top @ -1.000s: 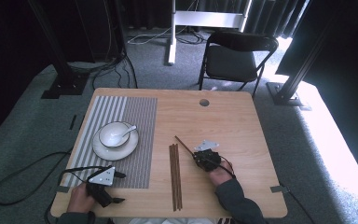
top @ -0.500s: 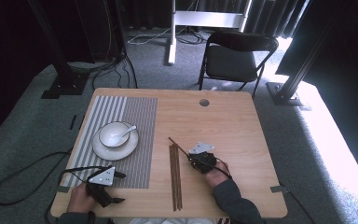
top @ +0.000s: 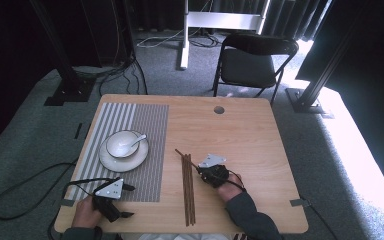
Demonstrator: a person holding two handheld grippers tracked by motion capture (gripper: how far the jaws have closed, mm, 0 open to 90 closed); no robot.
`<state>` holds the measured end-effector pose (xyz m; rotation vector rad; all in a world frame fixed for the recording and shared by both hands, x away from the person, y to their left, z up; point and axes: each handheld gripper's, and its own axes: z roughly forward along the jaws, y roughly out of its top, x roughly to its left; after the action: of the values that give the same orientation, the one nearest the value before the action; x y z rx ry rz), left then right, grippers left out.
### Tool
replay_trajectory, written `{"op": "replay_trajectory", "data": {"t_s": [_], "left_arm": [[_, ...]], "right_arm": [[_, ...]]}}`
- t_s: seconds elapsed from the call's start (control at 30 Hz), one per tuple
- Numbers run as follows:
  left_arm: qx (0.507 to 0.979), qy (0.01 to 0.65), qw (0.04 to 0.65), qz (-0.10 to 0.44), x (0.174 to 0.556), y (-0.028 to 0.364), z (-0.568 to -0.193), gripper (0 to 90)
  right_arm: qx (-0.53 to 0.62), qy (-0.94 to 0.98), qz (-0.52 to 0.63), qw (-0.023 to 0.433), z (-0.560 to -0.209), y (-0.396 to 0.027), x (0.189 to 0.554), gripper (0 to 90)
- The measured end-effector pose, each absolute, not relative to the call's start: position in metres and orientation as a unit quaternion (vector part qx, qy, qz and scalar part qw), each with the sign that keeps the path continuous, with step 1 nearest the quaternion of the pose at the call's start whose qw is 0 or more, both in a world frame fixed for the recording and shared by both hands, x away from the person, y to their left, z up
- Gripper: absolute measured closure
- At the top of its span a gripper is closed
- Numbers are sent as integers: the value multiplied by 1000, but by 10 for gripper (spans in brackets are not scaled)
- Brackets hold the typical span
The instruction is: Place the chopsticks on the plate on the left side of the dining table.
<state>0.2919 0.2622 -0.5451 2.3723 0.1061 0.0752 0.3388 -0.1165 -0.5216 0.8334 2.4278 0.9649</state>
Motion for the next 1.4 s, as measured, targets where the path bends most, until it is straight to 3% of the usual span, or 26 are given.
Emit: {"op": "replay_trajectory", "data": {"t_s": [1.4], "left_arm": [[926, 41, 373, 30, 292, 262, -545, 117]], "right_arm": [[234, 877, 369, 201, -508, -96, 336, 842]]}}
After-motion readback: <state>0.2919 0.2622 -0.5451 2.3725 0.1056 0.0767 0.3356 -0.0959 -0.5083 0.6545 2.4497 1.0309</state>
